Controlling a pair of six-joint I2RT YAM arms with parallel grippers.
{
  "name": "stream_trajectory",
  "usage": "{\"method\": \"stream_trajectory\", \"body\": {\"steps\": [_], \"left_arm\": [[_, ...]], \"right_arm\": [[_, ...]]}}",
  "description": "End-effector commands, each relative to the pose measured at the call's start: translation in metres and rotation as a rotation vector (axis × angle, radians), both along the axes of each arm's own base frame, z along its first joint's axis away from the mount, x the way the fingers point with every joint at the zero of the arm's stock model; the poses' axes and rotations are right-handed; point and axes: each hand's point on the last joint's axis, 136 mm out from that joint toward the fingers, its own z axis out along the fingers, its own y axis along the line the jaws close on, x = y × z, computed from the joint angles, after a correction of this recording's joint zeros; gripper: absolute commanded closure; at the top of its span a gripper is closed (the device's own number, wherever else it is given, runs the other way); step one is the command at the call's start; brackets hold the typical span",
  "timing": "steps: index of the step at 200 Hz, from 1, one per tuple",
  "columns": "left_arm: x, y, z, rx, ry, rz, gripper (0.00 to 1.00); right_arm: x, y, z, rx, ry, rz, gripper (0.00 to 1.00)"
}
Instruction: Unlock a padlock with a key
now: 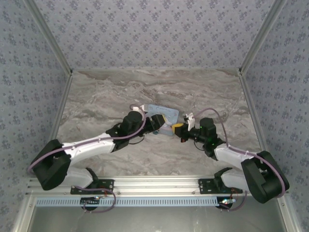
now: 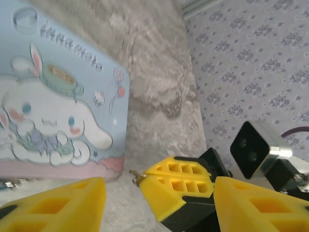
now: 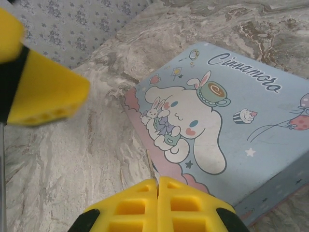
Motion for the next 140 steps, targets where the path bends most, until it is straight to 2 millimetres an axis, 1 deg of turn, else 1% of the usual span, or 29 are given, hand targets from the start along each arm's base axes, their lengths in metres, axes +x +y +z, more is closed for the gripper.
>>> {"method": "stream_trajectory", "body": {"steps": [1,15,25,38,51,62,70,84,94,117,140], "left_arm": [[0.015,0.025,0.042,0.087,-0.271,0.086,0.34],[0.018,0.039,0.058,0.161,-0.400,0.123,0.32],[0.019,0.048,0.063,0.226,-0.475,0.138,0.30],[0.019,0.061,0.062,0.334,-0.539,0.152,0.28],[0.018,0.070,0.055,0.443,-0.582,0.132,0.27],[0.014,0.072,0.045,0.531,-0.618,0.074,0.27],[0.010,0.073,0.033,0.585,-0.630,0.029,0.27],[0.001,0.073,0.012,0.629,-0.629,-0.045,0.27],[-0.005,0.074,-0.003,0.641,-0.610,-0.083,0.27],[-0.013,0.078,-0.039,0.636,-0.511,-0.102,0.27],[-0.021,0.073,-0.067,0.600,-0.421,-0.131,0.30]], "right_arm": [[-0.003,-0.008,-0.009,-0.033,0.015,-0.030,1.00],[-0.005,-0.010,-0.008,-0.037,0.014,-0.040,1.00],[-0.004,-0.011,-0.006,-0.037,0.010,-0.051,1.00],[-0.004,-0.012,-0.003,-0.032,0.008,-0.059,1.00],[-0.003,-0.011,0.001,-0.023,0.012,-0.059,1.00],[-0.004,-0.008,0.003,-0.011,0.023,-0.055,1.00],[-0.004,-0.005,0.005,-0.002,0.033,-0.046,1.00],[-0.005,-0.002,0.008,0.011,0.041,-0.039,1.00],[-0.006,0.000,0.010,0.021,0.042,-0.040,1.00],[-0.005,0.000,0.014,0.025,0.036,-0.063,1.00],[-0.004,0.001,0.018,0.036,0.036,-0.079,1.00]]}}
